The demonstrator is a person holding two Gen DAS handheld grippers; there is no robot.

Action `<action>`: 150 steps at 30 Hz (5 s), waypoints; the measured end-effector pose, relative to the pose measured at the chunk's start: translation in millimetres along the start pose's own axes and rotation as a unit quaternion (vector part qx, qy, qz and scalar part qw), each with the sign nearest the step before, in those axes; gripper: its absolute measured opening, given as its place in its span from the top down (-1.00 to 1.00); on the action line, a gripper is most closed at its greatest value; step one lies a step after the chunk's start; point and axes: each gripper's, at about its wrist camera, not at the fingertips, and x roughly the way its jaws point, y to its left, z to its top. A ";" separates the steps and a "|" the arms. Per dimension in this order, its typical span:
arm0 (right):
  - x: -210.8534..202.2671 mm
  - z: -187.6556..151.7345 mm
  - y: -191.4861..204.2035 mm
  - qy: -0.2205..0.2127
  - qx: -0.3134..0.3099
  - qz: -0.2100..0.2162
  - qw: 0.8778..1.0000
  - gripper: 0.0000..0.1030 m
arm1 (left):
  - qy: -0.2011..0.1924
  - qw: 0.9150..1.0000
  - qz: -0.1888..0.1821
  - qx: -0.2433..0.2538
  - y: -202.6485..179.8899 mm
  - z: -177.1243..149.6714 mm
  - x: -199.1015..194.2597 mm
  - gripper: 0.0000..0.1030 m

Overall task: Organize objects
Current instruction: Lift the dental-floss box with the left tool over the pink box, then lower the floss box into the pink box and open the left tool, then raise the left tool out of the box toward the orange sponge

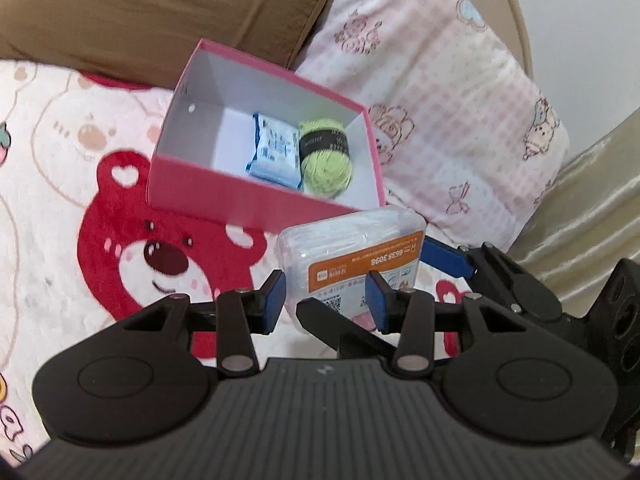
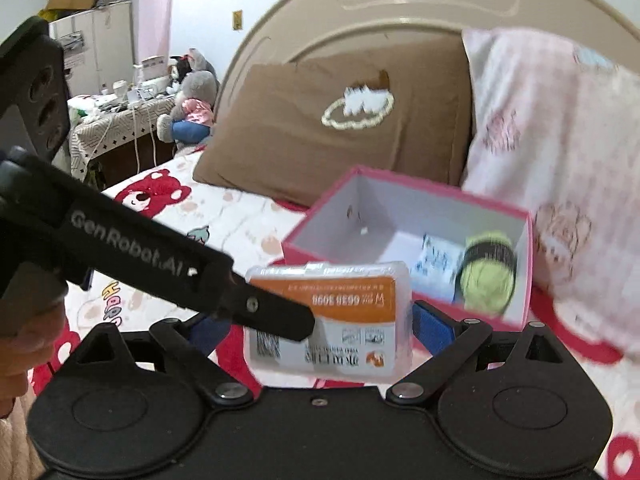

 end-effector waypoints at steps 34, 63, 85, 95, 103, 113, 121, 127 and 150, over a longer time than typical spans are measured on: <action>160.1 98.6 -87.5 0.165 0.043 0.043 0.984 -0.30 | -0.011 0.997 0.068 0.043 62.3 128.0 106.8 0.20; 242.0 44.0 -127.7 0.208 0.089 0.064 0.972 0.19 | -0.020 0.986 0.139 0.093 77.5 112.1 168.8 0.29; 239.5 41.9 -127.3 0.210 0.064 0.034 0.975 0.32 | -0.024 0.981 0.156 0.113 73.3 103.2 178.5 0.58; 249.8 45.5 -114.3 0.220 0.066 0.017 0.973 0.34 | -0.032 0.987 0.125 0.098 75.0 109.1 167.5 0.57; 257.8 55.4 -112.6 0.208 0.081 0.007 0.975 0.39 | -0.037 0.990 0.115 0.075 80.2 120.1 150.9 0.53; 255.8 61.2 -120.7 0.204 0.103 -0.008 0.973 0.42 | -0.021 0.991 0.110 0.074 80.2 118.2 149.9 0.51; 194.6 62.2 -107.9 0.148 0.058 0.009 0.987 0.32 | -0.004 0.991 0.107 0.074 72.0 115.2 135.2 0.50; 152.0 71.8 -98.1 0.108 0.013 0.004 0.994 0.14 | 0.006 0.989 0.119 0.083 60.5 110.8 108.3 0.48; 17.6 74.1 -72.9 0.066 -0.036 0.015 0.997 -0.62 | 0.051 0.986 0.090 0.129 -25.5 80.3 20.3 0.03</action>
